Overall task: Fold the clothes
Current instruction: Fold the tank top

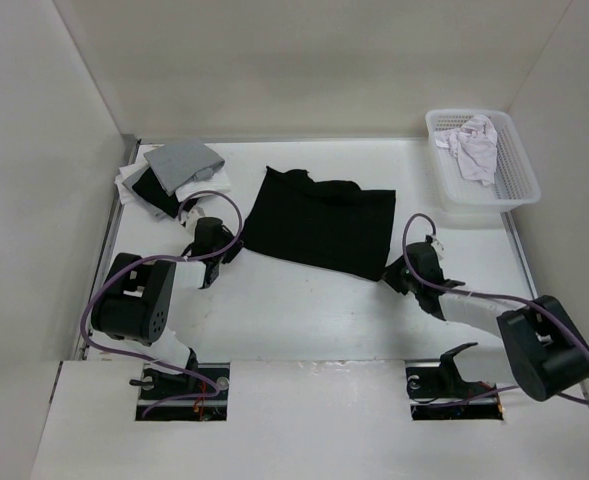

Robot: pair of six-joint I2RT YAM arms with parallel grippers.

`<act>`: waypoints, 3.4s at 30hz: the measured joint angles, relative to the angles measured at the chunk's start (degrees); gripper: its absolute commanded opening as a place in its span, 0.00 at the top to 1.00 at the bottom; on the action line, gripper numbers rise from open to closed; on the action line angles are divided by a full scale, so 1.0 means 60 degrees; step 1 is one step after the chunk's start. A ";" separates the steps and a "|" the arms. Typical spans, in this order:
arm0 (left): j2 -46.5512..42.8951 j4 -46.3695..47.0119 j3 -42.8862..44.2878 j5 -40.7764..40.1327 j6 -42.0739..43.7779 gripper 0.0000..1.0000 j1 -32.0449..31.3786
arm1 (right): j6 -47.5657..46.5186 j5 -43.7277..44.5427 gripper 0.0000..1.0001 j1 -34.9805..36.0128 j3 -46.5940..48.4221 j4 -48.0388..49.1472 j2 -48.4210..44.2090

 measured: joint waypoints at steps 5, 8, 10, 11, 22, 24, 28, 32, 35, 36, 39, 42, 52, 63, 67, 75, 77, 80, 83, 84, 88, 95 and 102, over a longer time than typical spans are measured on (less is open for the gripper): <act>-0.0831 -0.0208 -0.0321 0.0186 -0.0073 1.00 -0.0004 | -0.0025 0.0120 1.00 0.0401 -0.0073 -0.0426 -0.1308; -0.3337 -0.1239 -0.0546 0.0164 -0.0062 1.00 -0.0051 | -0.0280 0.0357 1.00 0.0954 0.0288 -0.1705 -0.3512; -0.5537 -0.1923 -0.0474 0.0069 0.0007 1.00 -0.0127 | -0.0590 0.0656 1.00 0.1439 0.1064 -0.2903 -0.4972; -0.6703 -0.2382 -0.0313 0.0004 0.0066 1.00 -0.0175 | -0.0754 0.0849 1.00 0.1730 0.1621 -0.3515 -0.5603; -1.2072 -0.6277 0.3162 -0.0827 0.0914 1.00 -0.0273 | -0.1453 0.2703 0.99 0.5625 0.5778 -0.7155 -0.7978; -1.1978 -0.6681 0.3075 -0.0849 0.0987 1.00 -0.0262 | -0.1541 0.2863 0.99 0.5850 0.5774 -0.7446 -0.7694; -1.0939 -0.6812 0.2299 -0.0841 0.1056 1.00 -0.0244 | -0.1905 0.2455 0.99 0.4852 0.5402 -0.7326 -0.6568; -0.8502 -0.6105 0.1450 -0.0794 0.1071 1.00 0.0022 | -0.2266 0.0714 0.99 0.1996 0.4597 -0.6186 -0.4830; -0.5723 -0.4936 0.1388 -0.0736 0.1038 1.00 0.0317 | -0.2346 -0.0525 0.99 0.0186 0.4477 -0.4918 -0.2688; -0.4685 -0.4586 0.1541 -0.0688 0.1013 1.00 0.0412 | -0.2371 -0.0918 0.99 -0.0288 0.4568 -0.4510 -0.1792; -0.1971 -0.3960 0.2492 -0.0452 0.0922 1.00 0.0678 | -0.2408 -0.1810 0.99 -0.1279 0.5319 -0.3770 0.0714; -0.0426 -0.3559 0.3523 -0.0255 0.0823 1.00 0.0863 | -0.2408 -0.2331 0.99 -0.1851 0.6131 -0.3326 0.2215; -0.2980 -0.2266 0.1636 -0.0076 0.0612 1.00 0.0692 | -0.2204 -0.2958 0.99 -0.2120 0.3814 -0.1661 0.0186; -0.8950 -0.3916 -0.1599 0.0164 0.0495 1.00 0.0401 | -0.1701 -0.3002 1.00 -0.2142 0.0386 -0.1796 -0.3843; -1.0477 -0.4870 -0.2025 0.0270 0.0484 0.99 0.0142 | -0.1439 -0.2965 1.00 -0.2138 -0.0186 -0.2149 -0.4605; -1.1377 -0.6528 -0.3351 0.0397 0.0302 0.75 0.0051 | -0.0743 -0.2703 0.70 -0.2116 -0.1228 -0.2619 -0.5042; -1.1180 -0.6772 -0.3406 0.0419 0.0251 0.70 0.0135 | -0.0729 -0.2597 0.58 -0.2131 -0.1308 -0.2823 -0.5096; -1.0958 -0.6721 -0.3402 0.0415 0.0240 0.70 0.0295 | -0.0849 -0.2342 0.50 -0.2189 -0.1253 -0.2845 -0.5060; -1.0673 -0.6430 -0.3362 0.0419 0.0237 0.70 0.0324 | -0.1147 -0.2062 0.50 -0.2248 -0.0845 -0.2714 -0.4138; -1.0495 -0.6269 -0.3348 0.0419 0.0237 0.70 0.0302 | -0.1253 -0.2040 0.50 -0.2248 -0.0623 -0.2557 -0.3617; -0.9792 -0.5581 -0.3330 0.0481 0.0204 0.71 0.0160 | -0.1526 -0.2120 0.49 -0.1971 0.0084 -0.1840 -0.1555; -0.9031 -0.4583 -0.3330 0.0776 0.0175 0.73 0.0124 | -0.1457 -0.2594 0.88 -0.1698 0.0801 -0.0492 0.0608; -0.8925 -0.4073 -0.3191 0.0969 0.0168 0.73 -0.0036 | -0.1042 -0.2164 1.00 -0.1614 0.0572 -0.0546 -0.0208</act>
